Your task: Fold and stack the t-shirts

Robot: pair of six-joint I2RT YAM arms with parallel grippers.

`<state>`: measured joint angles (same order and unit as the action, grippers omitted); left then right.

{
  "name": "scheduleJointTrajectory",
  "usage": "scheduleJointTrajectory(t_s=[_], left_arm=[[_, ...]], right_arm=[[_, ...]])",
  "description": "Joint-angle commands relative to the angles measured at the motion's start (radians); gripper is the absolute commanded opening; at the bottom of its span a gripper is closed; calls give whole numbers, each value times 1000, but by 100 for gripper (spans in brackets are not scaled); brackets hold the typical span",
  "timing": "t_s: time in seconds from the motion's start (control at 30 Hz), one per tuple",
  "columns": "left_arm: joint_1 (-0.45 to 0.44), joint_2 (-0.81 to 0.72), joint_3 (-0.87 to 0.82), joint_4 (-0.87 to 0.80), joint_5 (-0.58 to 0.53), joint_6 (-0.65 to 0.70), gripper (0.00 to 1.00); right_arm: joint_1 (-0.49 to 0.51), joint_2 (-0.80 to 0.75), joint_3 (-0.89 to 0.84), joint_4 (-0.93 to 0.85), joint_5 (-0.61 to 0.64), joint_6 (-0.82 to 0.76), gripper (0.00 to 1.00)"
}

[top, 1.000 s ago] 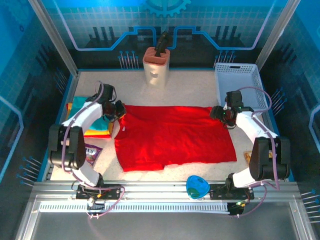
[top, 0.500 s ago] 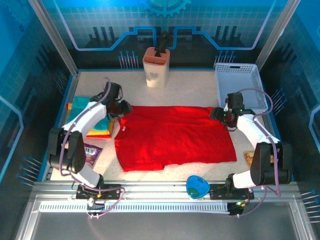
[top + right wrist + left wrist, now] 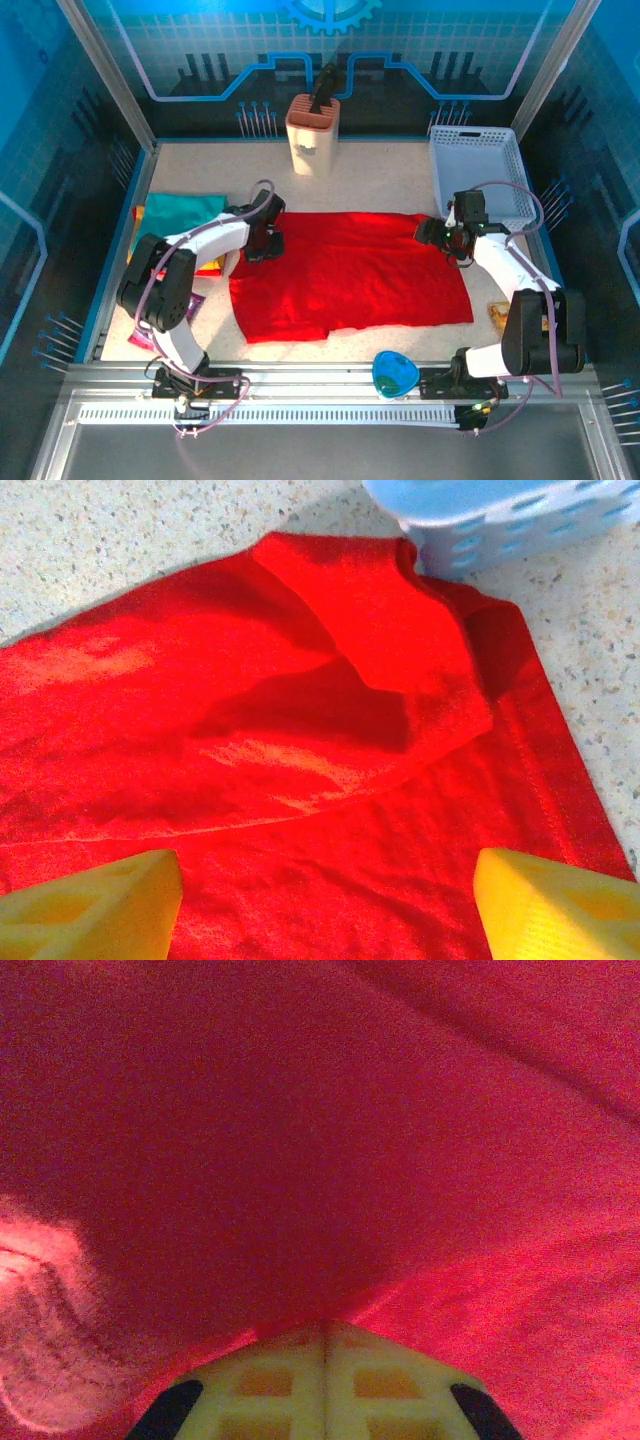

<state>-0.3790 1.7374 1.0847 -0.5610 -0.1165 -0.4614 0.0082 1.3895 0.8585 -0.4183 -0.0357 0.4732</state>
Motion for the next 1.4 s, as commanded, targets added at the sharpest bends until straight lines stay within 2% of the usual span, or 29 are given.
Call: scheduleJointTrajectory(t_s=[0.0, 0.43, 0.8, 0.97, 1.37], left_arm=[[-17, 27, -2, -15, -63, 35, 8], [-24, 27, -15, -22, -64, 24, 20], [-27, -1, -19, -41, -58, 31, 24], [-37, -9, -28, -43, -60, 26, 31], [-38, 7, -52, 0, -124, 18, 29]], right_arm=[[13, -11, -19, -4, -18, -10, 78], [14, 2, -20, 0, -27, -16, 78], [17, 2, -21, -5, -23, -23, 77], [17, 0, -20, -8, -23, -24, 77], [18, -5, -24, -10, -27, -24, 77]])
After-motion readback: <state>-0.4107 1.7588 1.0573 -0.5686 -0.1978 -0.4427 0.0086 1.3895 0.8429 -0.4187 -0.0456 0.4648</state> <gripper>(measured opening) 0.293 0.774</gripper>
